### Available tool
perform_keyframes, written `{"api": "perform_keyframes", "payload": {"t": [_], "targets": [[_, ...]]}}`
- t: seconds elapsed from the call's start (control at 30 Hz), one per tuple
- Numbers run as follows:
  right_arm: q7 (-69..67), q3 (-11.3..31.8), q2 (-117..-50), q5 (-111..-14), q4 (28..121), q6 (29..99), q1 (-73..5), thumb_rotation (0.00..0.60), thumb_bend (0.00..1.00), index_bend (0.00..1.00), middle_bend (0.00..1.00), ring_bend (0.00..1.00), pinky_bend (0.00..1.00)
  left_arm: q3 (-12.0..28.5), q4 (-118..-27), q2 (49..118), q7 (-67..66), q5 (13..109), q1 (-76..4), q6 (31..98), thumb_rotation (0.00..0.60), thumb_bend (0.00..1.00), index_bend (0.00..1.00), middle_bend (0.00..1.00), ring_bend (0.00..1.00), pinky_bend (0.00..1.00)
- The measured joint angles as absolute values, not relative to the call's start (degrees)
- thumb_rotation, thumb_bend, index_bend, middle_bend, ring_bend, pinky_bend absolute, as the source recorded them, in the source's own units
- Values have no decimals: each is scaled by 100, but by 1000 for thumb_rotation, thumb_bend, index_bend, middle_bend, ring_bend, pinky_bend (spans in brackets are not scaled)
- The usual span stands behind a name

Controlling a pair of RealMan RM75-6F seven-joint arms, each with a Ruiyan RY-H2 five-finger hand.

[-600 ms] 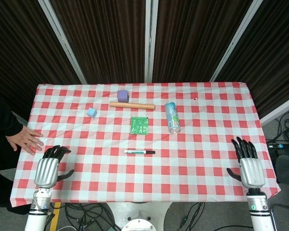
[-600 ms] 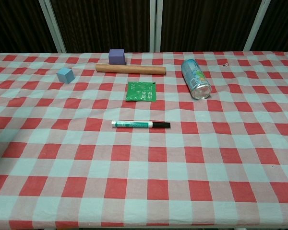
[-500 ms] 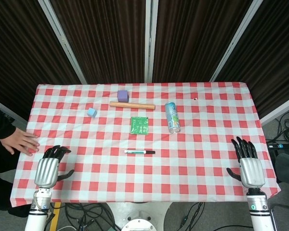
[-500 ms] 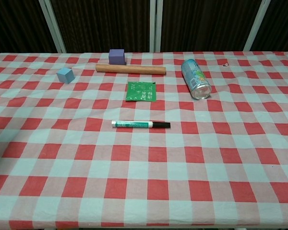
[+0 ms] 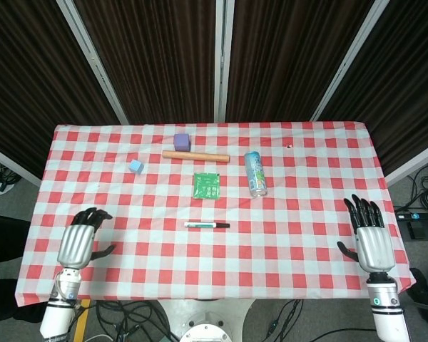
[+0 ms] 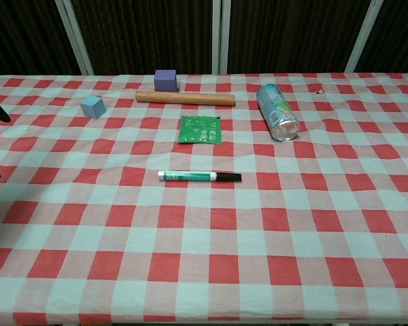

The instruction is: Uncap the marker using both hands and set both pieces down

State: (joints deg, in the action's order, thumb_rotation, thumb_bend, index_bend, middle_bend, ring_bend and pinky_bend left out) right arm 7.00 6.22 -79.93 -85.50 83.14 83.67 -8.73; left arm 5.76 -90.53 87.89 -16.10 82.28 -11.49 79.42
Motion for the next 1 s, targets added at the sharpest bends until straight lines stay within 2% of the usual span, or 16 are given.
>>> {"api": "perform_keyframes", "payload": {"t": [0.2, 0.4, 0.6, 0.73, 0.83, 1.0], "targets": [[1039, 735, -7882, -8556, 8568, 8270, -1050, 600, 47, 0, 0, 0, 0, 878, -9393, 8715, -2219, 7862, -1614, 7391, 600, 118, 325, 281, 223, 296], [1229, 775, -7855, -8576, 8707, 8269, -1128, 600, 55, 0, 0, 0, 0, 1233, -9867, 8898, -3478, 7072, -2181, 6965, 600, 118, 347, 366, 311, 406], [1211, 717, -7887, -8559, 8672, 8298, -1102, 600, 56, 0, 0, 0, 0, 1623, -10030, 9542, -4852, 5715, -2947, 6757, 600, 122, 348, 385, 324, 418], [1189, 719, -7874, -8547, 8683, 8342, -1088, 600, 55, 0, 0, 0, 0, 1878, -9841, 10238, -5487, 4873, -3615, 6751, 600, 125, 351, 386, 324, 418], [1157, 726, -7862, -8535, 8677, 8383, -1072, 600, 56, 0, 0, 0, 0, 2003, -9545, 10682, -5692, 4584, -4011, 6829, 600, 139, 356, 392, 333, 422], [1147, 733, -7867, -8488, 8651, 8309, -1110, 600, 56, 0, 0, 0, 0, 2075, -9187, 11048, -5735, 4314, -4347, 6914, 600, 153, 372, 408, 350, 434]]}}
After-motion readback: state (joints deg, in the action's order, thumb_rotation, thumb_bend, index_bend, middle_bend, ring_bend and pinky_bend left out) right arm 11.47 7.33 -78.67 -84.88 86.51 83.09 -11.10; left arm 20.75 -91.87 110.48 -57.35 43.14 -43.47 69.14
